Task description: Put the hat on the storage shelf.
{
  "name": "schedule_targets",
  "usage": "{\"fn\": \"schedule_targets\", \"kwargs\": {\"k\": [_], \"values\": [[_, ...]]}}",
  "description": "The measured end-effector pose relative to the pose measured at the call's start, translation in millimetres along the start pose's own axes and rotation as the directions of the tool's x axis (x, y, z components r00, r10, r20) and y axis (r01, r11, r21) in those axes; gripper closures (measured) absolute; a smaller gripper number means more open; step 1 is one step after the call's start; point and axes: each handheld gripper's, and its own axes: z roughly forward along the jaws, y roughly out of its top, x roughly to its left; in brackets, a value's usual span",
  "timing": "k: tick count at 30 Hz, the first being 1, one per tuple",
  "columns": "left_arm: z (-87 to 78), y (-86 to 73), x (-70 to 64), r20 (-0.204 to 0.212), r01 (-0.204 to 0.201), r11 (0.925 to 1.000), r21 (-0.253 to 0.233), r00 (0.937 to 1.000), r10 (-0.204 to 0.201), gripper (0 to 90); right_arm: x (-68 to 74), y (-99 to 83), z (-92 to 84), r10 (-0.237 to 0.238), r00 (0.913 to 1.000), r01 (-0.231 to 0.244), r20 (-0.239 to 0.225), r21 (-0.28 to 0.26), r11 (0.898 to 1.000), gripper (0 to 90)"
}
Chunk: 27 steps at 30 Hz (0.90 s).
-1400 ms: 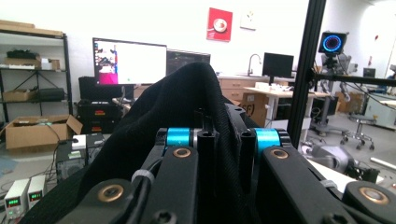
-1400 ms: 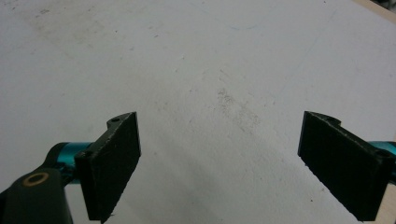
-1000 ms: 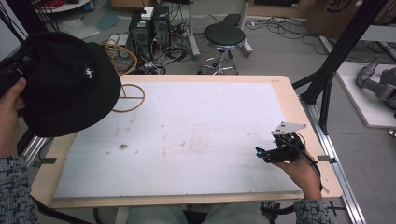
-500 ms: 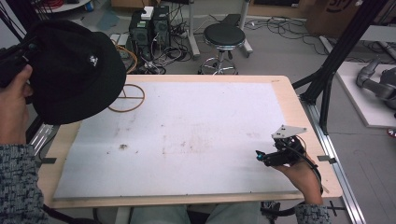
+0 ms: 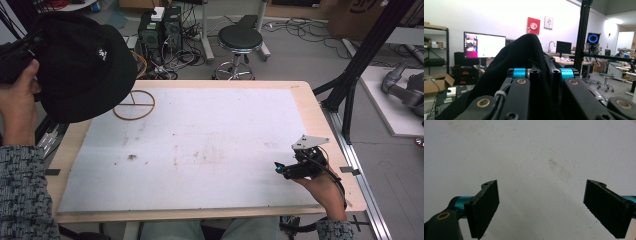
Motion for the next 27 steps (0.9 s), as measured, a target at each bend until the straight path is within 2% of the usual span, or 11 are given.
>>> {"fn": "schedule_targets", "kwargs": {"k": [4,12,27], "values": [[3.9,1.2,-0.6,-0.006,0.000,0.9999,-0.016,1.0000,0.000,83.8,1.2,0.7,0.6,-0.001,1.0000,0.001,-0.002,0.002,1.000,12.9],[19.1,-7.5,1.2,-0.009,0.022,0.9995,-0.025,0.9997,-0.022,83.8,2.2,0.9,-1.2,-0.007,1.0000,0.007,0.000,-0.004,1.000,12.9],[55.6,-35.6,9.7,-0.016,0.029,0.9978,0.060,0.9995,-0.028,83.8,5.1,-2.2,-4.7,-0.004,1.0000,0.004,0.000,-0.004,1.000,12.9]]}}
